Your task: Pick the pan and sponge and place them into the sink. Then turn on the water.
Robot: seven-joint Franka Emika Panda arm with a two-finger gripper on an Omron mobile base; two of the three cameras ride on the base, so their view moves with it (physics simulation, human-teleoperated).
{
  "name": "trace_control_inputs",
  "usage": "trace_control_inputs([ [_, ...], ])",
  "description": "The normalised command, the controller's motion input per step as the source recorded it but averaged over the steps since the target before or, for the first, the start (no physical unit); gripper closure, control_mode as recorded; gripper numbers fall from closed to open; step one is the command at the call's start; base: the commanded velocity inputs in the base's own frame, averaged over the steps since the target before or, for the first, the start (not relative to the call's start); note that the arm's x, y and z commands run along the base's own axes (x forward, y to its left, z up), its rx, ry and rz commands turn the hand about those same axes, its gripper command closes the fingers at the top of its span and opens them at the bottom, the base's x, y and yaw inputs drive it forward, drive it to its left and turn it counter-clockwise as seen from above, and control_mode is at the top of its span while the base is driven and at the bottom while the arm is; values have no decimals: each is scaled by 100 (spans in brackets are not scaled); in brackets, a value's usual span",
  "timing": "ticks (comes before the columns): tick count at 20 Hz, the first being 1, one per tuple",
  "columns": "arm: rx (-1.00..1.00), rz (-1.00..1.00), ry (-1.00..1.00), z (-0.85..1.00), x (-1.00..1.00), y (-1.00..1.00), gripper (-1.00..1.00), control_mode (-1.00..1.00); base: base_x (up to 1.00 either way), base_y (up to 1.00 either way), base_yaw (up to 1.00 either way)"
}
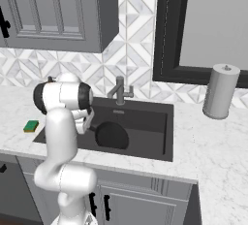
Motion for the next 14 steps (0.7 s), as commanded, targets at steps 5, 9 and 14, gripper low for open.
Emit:
trace_control_inputs([
  [5,0,-1,0,-34,15,0,100,-100,0,0,0],
  [9,0,-1,0,-32,19,0,100,-100,0,0,0],
  [14,0,-1,0,-33,21,0,100,-100,0,0,0],
])
